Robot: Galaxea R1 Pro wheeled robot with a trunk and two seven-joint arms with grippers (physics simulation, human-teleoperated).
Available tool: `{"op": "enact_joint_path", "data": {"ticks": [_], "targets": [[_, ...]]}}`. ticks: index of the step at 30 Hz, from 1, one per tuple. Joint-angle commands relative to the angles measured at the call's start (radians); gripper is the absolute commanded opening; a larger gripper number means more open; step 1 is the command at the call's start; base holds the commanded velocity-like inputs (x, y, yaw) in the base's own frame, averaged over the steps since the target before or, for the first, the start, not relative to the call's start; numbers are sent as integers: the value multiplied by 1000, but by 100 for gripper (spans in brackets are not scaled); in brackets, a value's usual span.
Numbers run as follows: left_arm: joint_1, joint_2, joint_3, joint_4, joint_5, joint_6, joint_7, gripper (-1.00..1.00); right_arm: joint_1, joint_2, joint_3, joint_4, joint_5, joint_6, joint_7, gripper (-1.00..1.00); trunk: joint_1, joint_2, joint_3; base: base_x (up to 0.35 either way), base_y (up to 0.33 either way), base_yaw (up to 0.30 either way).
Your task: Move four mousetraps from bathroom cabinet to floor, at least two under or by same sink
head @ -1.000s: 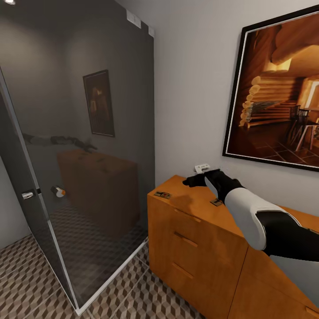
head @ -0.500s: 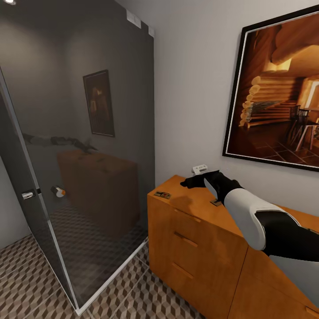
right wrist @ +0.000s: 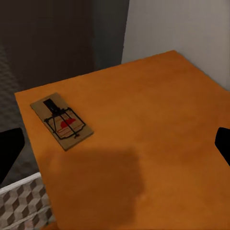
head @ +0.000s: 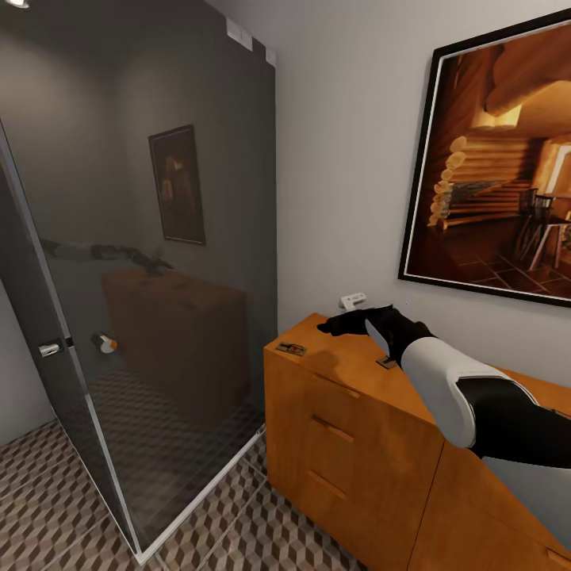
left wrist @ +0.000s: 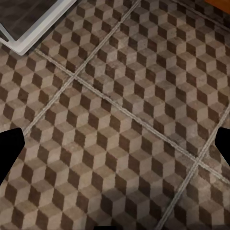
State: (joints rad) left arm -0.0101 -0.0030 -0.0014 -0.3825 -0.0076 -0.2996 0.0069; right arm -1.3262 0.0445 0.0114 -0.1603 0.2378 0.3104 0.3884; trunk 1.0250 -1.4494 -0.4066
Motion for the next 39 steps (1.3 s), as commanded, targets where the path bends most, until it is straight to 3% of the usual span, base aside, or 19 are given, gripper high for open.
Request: {"op": "enact_joint_path", "data": {"ticks": [1, 5, 15, 33, 39], "targets": [[-1, 0, 0, 1, -1, -3, 1, 100, 0, 0, 1, -2, 7, 2, 11, 100, 0, -1, -1, 0, 0, 0], [-1, 0, -1, 1, -1, -4, 1, 100, 0, -1, 1, -2, 9, -27, 48, 100, 0, -1, -1, 0, 0, 0], [-1, 0, -1, -1, -2, -13, 1, 100, 0, -3, 1, -3, 8, -92, 57, 100, 0, -1, -1, 0, 0, 0], [-1, 7, -1, -1, -2, -74, 1, 100, -1, 2, 4, -3, 6, -99, 60, 100, 0, -1, -1, 0, 0, 0], [-1, 6, -2, 0, -2, -74, 1, 100, 0, 1, 4, 6, 5, -99, 117, 100, 0, -1, -1, 0, 0, 0]]}}
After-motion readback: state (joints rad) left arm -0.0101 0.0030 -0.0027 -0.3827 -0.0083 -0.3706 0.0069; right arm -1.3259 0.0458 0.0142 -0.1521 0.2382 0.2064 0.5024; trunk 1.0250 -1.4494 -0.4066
